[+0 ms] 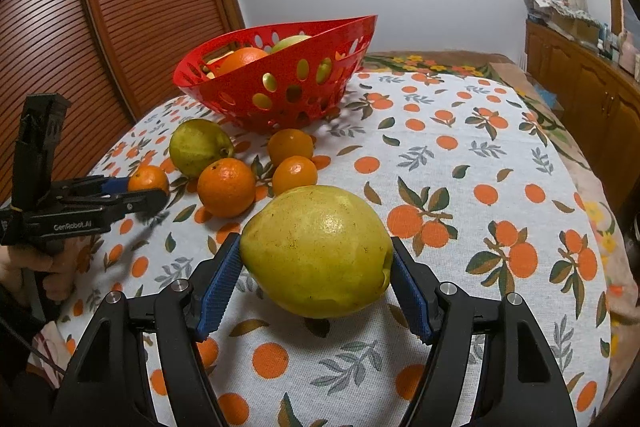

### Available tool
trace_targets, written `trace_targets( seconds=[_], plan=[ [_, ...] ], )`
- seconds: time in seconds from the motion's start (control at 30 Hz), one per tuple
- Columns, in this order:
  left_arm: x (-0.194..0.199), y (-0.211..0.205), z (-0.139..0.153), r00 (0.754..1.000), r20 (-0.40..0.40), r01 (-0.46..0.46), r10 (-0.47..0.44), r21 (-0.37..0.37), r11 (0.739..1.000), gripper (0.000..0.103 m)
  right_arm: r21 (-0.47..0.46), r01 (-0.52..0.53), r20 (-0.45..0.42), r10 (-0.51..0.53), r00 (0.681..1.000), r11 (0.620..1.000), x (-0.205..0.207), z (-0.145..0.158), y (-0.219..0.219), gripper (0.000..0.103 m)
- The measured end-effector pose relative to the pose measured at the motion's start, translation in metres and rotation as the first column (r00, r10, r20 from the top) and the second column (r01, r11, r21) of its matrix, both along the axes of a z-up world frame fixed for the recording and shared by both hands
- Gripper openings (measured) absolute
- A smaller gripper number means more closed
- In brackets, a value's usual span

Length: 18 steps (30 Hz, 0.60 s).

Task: Organize fruits
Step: 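Grasp the large yellow fruit with the right gripper while the left gripper grasps an orange, then carry both fruits over the red basket and open both grippers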

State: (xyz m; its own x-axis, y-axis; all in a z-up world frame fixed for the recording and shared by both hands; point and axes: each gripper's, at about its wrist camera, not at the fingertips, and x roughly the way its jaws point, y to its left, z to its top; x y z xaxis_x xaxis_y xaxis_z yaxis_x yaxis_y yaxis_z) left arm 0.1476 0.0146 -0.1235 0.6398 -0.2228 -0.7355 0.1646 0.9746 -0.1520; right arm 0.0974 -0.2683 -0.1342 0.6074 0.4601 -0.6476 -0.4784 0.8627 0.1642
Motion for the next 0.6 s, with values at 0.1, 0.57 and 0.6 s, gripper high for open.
trace_targets(
  seconds=[0.1, 0.57, 0.6],
  plan=[
    [-0.001, 0.001, 0.0, 1.0, 0.002, 0.0, 0.0, -0.007, 1.0, 0.045, 0.0, -0.002, -0.001, 0.002, 1.0, 1.0, 0.0, -0.001, 0.0, 0.073],
    [-0.011, -0.008, 0.03, 0.997, 0.076, 0.019, -0.017, -0.023, 1.0, 0.045, 0.001, -0.005, 0.006, 0.005, 1.0, 1.0, 0.0, 0.001, 0.001, 0.073],
    [-0.01, -0.01, 0.033, 0.997, 0.081, 0.02, -0.018, -0.022, 1.0, 0.045, 0.005, -0.006, 0.003, 0.006, 1.0, 1.0, 0.0, 0.002, 0.001, 0.073]
  ],
)
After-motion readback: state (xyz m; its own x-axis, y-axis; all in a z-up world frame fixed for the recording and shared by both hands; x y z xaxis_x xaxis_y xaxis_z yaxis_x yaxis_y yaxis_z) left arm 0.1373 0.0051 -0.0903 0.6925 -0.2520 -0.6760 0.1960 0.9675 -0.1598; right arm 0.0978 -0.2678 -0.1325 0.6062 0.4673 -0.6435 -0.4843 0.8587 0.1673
